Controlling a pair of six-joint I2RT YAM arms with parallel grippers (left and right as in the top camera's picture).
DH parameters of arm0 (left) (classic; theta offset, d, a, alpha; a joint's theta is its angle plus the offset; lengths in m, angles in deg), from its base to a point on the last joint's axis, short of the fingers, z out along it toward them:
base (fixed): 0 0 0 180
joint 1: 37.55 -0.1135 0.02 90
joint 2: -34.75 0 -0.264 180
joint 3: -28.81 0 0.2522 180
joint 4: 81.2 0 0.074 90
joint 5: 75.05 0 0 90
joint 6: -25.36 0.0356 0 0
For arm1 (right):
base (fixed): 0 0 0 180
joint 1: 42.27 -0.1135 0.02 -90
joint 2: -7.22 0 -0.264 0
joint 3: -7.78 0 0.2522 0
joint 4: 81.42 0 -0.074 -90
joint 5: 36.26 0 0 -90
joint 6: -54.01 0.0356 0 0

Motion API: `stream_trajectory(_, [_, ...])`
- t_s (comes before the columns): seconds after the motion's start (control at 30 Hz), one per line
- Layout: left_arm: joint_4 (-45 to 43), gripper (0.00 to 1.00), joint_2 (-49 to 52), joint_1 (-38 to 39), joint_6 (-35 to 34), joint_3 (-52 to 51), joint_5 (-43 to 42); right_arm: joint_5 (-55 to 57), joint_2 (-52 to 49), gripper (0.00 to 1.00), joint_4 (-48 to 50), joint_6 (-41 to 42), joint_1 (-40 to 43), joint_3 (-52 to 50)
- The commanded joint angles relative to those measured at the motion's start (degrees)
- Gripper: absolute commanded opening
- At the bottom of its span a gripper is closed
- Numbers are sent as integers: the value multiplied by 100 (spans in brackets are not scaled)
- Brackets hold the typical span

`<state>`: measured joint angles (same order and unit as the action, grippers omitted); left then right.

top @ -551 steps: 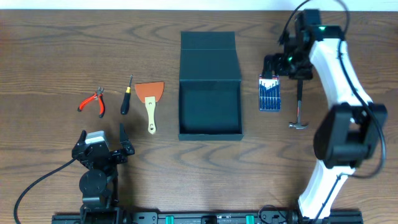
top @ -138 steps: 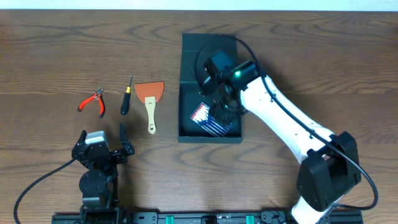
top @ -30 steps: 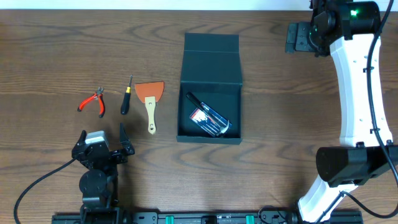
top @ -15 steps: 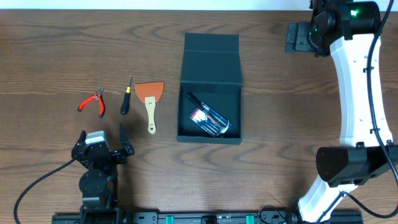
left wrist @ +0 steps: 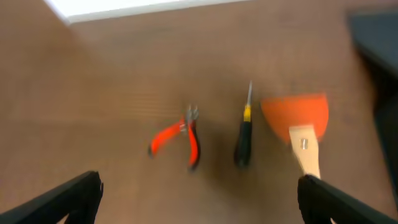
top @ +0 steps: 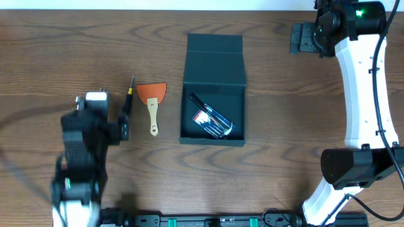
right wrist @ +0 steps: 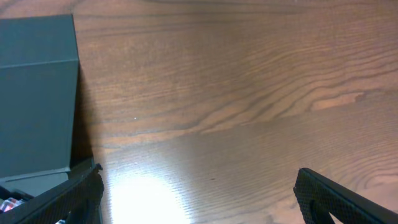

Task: Pack container
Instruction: 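Reach the left gripper to the black-and-yellow screwdriver and grasp it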

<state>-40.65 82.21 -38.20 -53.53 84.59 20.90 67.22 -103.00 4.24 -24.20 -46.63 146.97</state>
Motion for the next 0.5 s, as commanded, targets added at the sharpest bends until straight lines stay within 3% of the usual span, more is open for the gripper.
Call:
stream_trajectory(0.0, [496, 99, 1279, -20, 234, 953, -39, 0, 37, 99, -2, 105, 20, 79])
stream_trajectory(0.23, [409, 98, 2828, -20, 319, 1598, -127, 0, 37, 99, -2, 105, 20, 79])
stream_trajectory(0.47, [398, 99, 3053, -20, 127, 1598, -944, 0, 37, 99, 0, 105, 20, 79])
